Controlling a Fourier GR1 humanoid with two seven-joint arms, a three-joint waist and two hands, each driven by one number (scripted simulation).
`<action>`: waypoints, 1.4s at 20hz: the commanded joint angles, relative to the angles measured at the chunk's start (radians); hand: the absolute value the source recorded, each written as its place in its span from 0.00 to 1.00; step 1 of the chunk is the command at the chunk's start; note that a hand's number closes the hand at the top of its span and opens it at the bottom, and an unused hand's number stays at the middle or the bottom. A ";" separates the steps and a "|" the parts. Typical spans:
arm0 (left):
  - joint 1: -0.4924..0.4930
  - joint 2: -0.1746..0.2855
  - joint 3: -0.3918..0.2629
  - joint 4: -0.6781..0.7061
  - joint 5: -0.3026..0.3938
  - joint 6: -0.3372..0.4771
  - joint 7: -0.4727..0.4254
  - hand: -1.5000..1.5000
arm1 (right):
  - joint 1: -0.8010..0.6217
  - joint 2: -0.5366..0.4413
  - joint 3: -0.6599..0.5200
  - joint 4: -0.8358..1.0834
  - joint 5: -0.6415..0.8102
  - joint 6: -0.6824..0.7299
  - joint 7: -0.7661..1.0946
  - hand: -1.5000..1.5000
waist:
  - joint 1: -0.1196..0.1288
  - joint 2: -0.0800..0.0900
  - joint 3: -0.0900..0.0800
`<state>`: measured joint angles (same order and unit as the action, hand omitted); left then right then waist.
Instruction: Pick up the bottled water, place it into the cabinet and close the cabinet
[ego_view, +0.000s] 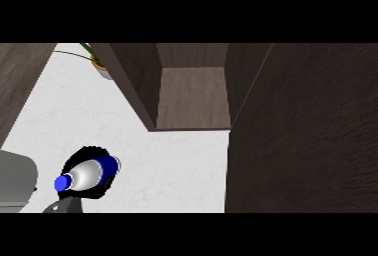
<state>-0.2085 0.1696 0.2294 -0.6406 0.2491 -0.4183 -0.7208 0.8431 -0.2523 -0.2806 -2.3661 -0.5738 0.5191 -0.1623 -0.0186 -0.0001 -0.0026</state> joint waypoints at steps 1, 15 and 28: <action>-0.012 0.040 0.048 -0.011 0.031 -0.007 -0.059 1.00 | 0.034 -0.019 -0.042 -0.184 -0.140 -0.051 0.082 0.00 | 0.008 0.000 0.000; -0.037 -0.111 -0.107 -0.367 0.004 0.170 0.242 1.00 | 0.027 -0.003 -0.040 -0.164 -0.105 -0.055 0.056 0.00 | 0.016 -0.004 0.003; -0.152 -0.169 -0.461 -0.558 0.062 0.662 0.360 1.00 | 0.069 -0.055 -0.083 -0.190 -0.190 -0.031 0.056 0.00 | -0.012 -0.001 0.001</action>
<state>-0.2964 0.0048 -0.1376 -1.1882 0.2856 0.1036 -0.3724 0.8625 -0.2986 -0.3344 -2.3564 -0.6345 0.5278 -0.1814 -0.0184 -0.0036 -0.0012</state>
